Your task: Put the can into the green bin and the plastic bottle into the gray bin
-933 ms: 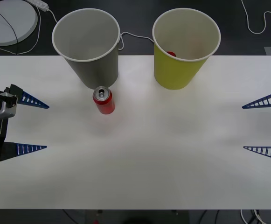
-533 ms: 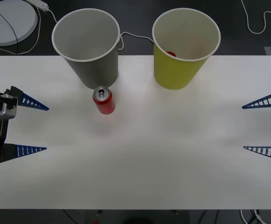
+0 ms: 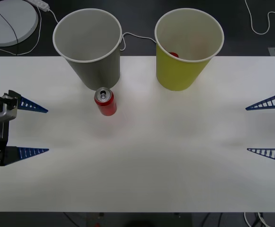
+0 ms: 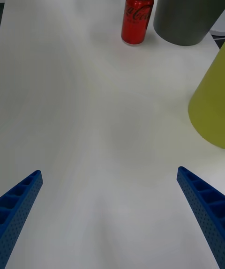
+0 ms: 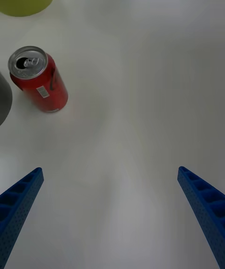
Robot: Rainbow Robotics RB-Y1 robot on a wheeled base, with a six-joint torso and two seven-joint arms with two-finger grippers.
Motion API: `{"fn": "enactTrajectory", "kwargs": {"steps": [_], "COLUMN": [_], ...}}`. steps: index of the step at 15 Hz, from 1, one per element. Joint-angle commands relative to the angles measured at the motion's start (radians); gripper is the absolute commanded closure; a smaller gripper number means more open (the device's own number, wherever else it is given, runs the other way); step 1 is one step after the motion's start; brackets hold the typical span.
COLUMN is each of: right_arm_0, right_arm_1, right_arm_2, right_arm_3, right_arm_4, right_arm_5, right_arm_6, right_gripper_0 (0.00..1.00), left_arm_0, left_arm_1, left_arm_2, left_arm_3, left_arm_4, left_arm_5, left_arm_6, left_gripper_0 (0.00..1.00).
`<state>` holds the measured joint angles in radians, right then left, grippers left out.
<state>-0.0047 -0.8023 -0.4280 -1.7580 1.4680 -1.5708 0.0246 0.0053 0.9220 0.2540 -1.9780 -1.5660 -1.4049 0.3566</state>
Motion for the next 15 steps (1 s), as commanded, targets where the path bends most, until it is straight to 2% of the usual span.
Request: {"fn": "enactTrajectory", "kwargs": {"steps": [1, 4, 7, 11, 15], "right_arm_0": [0.0, 0.0, 0.0, 0.0, 0.0], "right_arm_1": [0.0, 0.0, 0.0, 0.0, 0.0], "right_arm_2": [0.0, 0.0, 0.0, 0.0, 0.0], "right_arm_3": [0.0, 0.0, 0.0, 0.0, 0.0], "right_arm_4": [0.0, 0.0, 0.0, 0.0, 0.0], "right_arm_5": [0.0, 0.0, 0.0, 0.0, 0.0], "right_arm_6": [0.0, 0.0, 0.0, 0.0, 0.0], "right_gripper_0": [0.0, 0.0, 0.0, 0.0, 0.0], "left_arm_0": [0.065, 0.151, 0.206, 0.24, 0.24], "left_arm_1": [0.0, 0.0, 0.0, 0.001, 0.0], "left_arm_2": [-0.001, -0.002, -0.05, -0.16, -0.32], "left_arm_3": [-0.073, -0.18, -0.234, -0.254, -0.252], "left_arm_4": [-0.009, -0.08, -0.158, -0.299, -0.522], "left_arm_5": [0.107, 0.236, 0.386, 0.61, 0.831], "left_arm_6": [0.148, 0.328, 0.486, 0.66, 0.866], "left_gripper_0": [0.0, 0.0, 0.0, 0.0, 0.0]}}
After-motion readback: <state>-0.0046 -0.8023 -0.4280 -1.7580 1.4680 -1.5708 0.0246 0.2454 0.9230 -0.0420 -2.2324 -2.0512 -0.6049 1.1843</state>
